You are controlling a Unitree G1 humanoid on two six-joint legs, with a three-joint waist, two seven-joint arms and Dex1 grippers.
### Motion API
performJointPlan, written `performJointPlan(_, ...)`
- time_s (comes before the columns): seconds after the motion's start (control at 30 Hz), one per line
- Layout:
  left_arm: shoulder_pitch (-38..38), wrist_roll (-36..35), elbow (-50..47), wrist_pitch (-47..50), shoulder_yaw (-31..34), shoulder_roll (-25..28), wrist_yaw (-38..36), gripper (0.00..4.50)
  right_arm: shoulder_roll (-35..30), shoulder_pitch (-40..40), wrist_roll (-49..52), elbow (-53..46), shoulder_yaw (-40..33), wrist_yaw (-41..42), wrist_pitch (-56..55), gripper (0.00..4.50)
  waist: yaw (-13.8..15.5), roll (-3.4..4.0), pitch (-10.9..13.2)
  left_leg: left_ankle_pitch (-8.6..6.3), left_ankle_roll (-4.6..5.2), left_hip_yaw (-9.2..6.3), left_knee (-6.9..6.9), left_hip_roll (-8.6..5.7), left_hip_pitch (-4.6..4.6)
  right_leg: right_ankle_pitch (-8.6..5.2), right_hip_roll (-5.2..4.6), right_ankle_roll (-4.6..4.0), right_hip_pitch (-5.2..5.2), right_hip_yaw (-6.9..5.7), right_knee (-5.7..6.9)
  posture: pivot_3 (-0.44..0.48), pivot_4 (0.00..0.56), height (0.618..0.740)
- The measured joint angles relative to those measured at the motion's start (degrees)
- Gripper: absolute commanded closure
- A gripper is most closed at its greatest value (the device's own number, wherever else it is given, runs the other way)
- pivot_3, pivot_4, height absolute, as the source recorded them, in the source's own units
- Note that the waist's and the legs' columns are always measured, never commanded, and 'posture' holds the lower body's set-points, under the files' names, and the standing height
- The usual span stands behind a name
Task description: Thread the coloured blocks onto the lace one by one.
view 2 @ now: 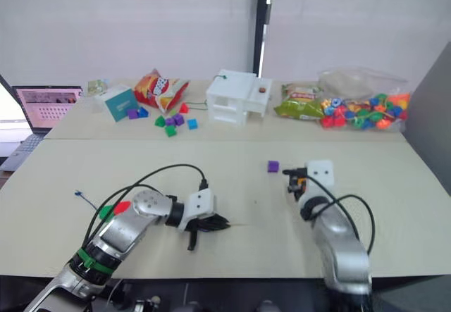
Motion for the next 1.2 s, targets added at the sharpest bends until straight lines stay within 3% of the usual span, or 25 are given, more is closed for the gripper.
performJointPlan(0.17,-0.1,0.0,1.0,-1.3,0.0,-0.4,-0.1,4.5,2.3,3.9,1.5,-12.0,7.6,-3.1,13.6,3.28,0.0,-0.01,0.0,0.06,-0.07,0.0,0.06,-0.01,0.32,-0.01,0.01,-0.02,0.22,0.0,-0.05,0.0,0.15,0.74)
performJointPlan(0.27,-0.2,0.0,1.2,-1.3,0.0,-0.5,-0.2,4.5,2.9,5.7,1.3,-10.5,11.6,-3.8,16.5,3.28,0.0,-0.01,0.0,0.06,-0.07,0.03,0.08,-0.06,0.29,-0.01,-0.01,-0.02,0.21,0.01,-0.05,0.0,0.15,0.74)
performJointPlan(0.53,-0.5,0.0,1.1,-1.3,0.0,-0.3,-0.3,4.5,4.3,4.4,-0.3,-3.9,11.9,-4.6,16.0,3.28,-0.2,-0.07,0.0,0.07,-0.08,0.01,0.05,0.0,0.41,-0.01,0.07,-0.02,0.27,0.01,-0.05,0.0,0.15,0.74)
performJointPlan(0.6,-0.5,0.0,1.0,-1.2,0.0,-0.2,-0.2,4.5,4.1,3.4,-0.2,-3.1,11.3,-4.1,15.4,2.19,-0.2,-0.07,0.0,0.08,-0.09,0.03,0.05,0.01,0.42,-0.01,0.08,-0.03,0.26,0.01,-0.04,0.0,0.15,0.74)
performJointPlan(0.73,-0.3,0.0,0.9,-1.1,0.1,0.2,-0.1,4.5,3.3,0.7,0.5,-5.5,9.3,-2.1,14.8,0.83,0.0,-0.07,0.0,0.08,-0.09,0.02,0.04,-0.01,0.35,-0.01,0.06,-0.02,0.2,0.0,-0.04,0.0,0.15,0.74)
performJointPlan(0.8,-0.1,0.0,0.8,-1.0,0.2,0.5,0.2,4.5,2.9,-0.9,2.1,-7.8,7.6,-0.6,16.6,0.19,0.0,-0.07,0.0,0.08,-0.09,0.02,0.04,-0.03,0.26,-0.01,0.04,-0.02,0.13,0.01,-0.04,0.0,0.15,0.74)
performJointPlan(0.87,0.3,0.0,0.5,-0.9,0.2,0.5,0.6,4.5,1.9,-3.8,4.0,-9.9,4.8,1.7,18.9,0.04,0.0,-0.07,0.0,0.08,-0.09,0.01,0.05,-0.04,0.26,-0.01,0.03,-0.02,0.15,-0.01,-0.04,0.0,0.15,0.74)
performJointPlan(0.97,0.7,0.0,-0.1,-0.6,0.2,0.6,0.8,4.5,-3.7,-8.1,8.3,-9.8,0.9,7.8,21.1,0.04,0.1,-0.07,0.0,0.08,-0.09,-0.01,0.06,-0.04,0.27,-0.01,0.03,-0.02,0.18,-0.04,-0.06,0.0,0.15,0.74)
performJointPlan(1.07,0.8,-0.1,-1.3,0.5,0.3,0.7,1.1,4.5,-18.7,-9.9,12.8,-5.3,-0.9,21.1,17.6,0.04,0.2,-0.08,0.0,0.05,-0.04,-0.01,0.07,-0.07,0.29,-0.01,-0.01,-0.02,0.3,-0.1,-0.18,0.0,0.15,0.74)
performJointPlan(1.2,1.1,-0.3,-2.2,1.4,0.8,0.8,1.1,4.5,-36.1,-9.3,13.1,7.4,3.9,43.3,2.1,0.04,0.0,-0.11,0.0,-0.01,0.04,0.02,0.02,0.04,0.59,-0.02,0.09,-0.02,0.71,-0.15,-0.43,0.0,0.15,0.74)
